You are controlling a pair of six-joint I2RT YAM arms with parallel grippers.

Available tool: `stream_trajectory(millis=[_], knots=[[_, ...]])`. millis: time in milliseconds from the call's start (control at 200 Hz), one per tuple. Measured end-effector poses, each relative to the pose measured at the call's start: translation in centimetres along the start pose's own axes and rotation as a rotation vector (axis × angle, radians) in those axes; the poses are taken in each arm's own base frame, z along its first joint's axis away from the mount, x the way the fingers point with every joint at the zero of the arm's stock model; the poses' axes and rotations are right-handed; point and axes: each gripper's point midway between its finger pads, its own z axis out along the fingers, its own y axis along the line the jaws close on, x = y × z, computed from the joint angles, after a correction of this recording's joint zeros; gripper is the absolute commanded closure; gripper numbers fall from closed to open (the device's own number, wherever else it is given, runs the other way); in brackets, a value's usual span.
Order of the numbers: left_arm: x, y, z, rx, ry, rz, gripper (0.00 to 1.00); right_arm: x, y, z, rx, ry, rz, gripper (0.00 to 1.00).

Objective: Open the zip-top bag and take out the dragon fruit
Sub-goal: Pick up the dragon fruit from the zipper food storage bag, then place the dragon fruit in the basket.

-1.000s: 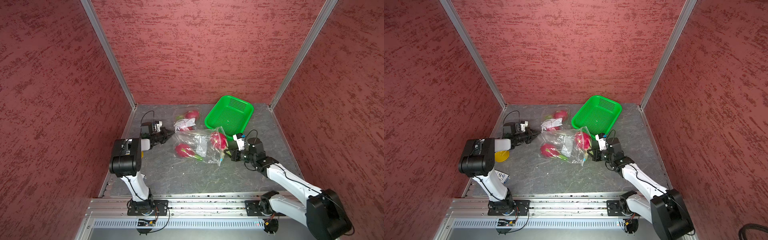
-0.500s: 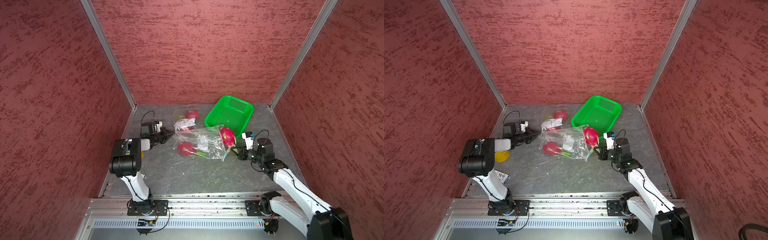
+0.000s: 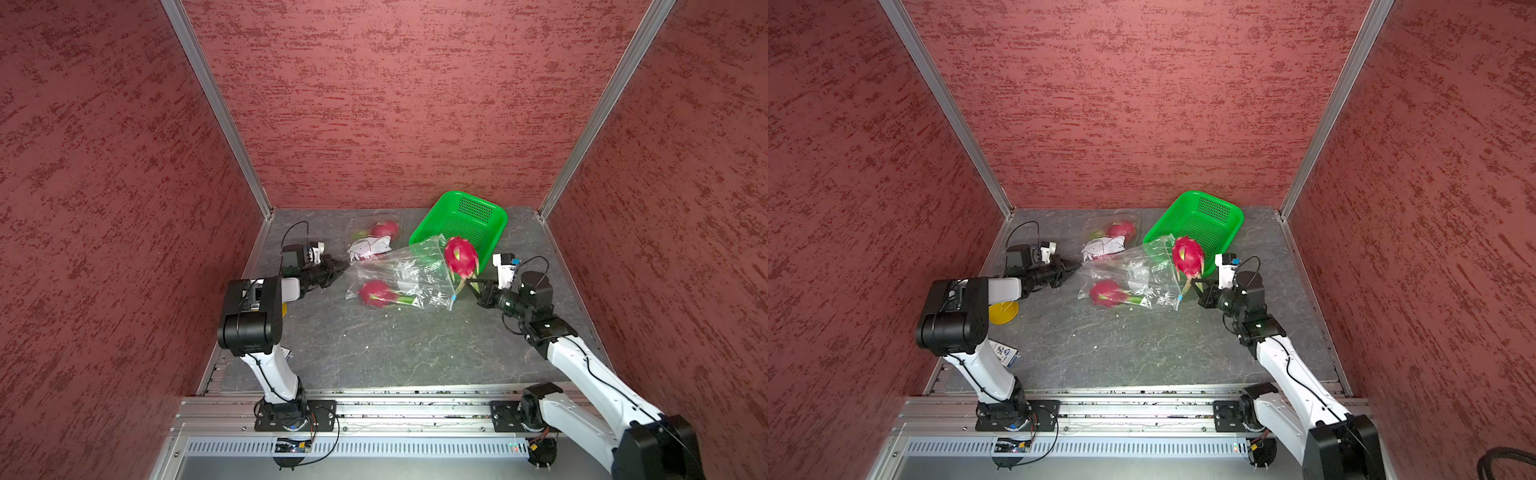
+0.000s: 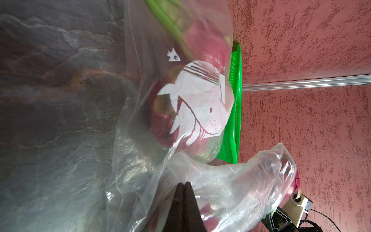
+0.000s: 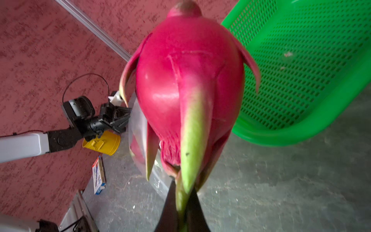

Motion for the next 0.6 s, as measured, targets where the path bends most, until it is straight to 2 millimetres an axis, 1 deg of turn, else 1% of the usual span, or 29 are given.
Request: stream_trajectory(millis=[175, 311, 391, 476, 601], knots=[[-0.2, 0.1, 0.0, -0.008, -0.009, 0.0, 1.0, -3.4, 0.0, 0.9, 0.007, -0.115, -0.014, 1.0], [-0.2, 0.2, 0.0, -0.009, -0.011, 0.0, 1.0, -4.7, -0.6, 1.8, 0.019, -0.165, -0.018, 1.0], [-0.2, 0.2, 0.0, -0.009, -0.011, 0.0, 1.0, -5.6, -1.0, 2.9, 0.028, -0.178, -0.023, 1.0], [-0.2, 0.2, 0.0, -0.009, -0.011, 0.0, 1.0, -7.1, -1.5, 4.2, 0.042, -0.2, -0.036, 1.0], [-0.2, 0.1, 0.0, -0.009, -0.011, 0.001, 1.0, -9.2, -2.5, 6.6, 0.063, -0.227, -0.054, 0.99]])
